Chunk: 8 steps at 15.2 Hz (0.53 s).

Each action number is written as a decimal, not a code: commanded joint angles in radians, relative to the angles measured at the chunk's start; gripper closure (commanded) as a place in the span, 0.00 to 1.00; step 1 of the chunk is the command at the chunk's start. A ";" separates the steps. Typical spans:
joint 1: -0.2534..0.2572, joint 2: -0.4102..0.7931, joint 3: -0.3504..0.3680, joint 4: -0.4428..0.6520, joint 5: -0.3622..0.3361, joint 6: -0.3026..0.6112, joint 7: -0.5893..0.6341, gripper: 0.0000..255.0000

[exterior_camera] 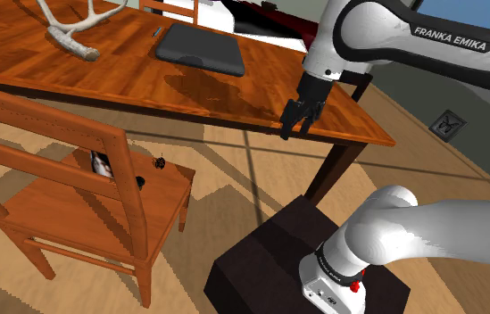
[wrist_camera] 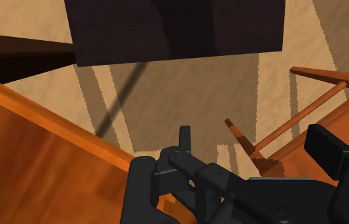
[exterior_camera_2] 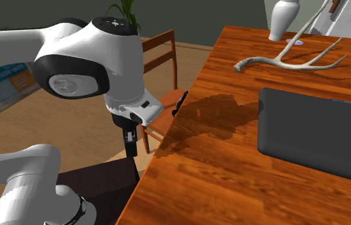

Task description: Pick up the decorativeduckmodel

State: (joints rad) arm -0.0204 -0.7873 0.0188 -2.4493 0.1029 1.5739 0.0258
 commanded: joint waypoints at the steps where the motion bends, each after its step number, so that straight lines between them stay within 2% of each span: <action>1: 0.000 0.000 0.000 0.000 0.000 0.000 0.000 0.00; 8: 0.055 0.122 0.122 -0.041 0.072 0.231 0.078 0.00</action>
State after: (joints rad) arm 0.0283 -0.6980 0.1227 -2.4936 0.1668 1.7638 0.0934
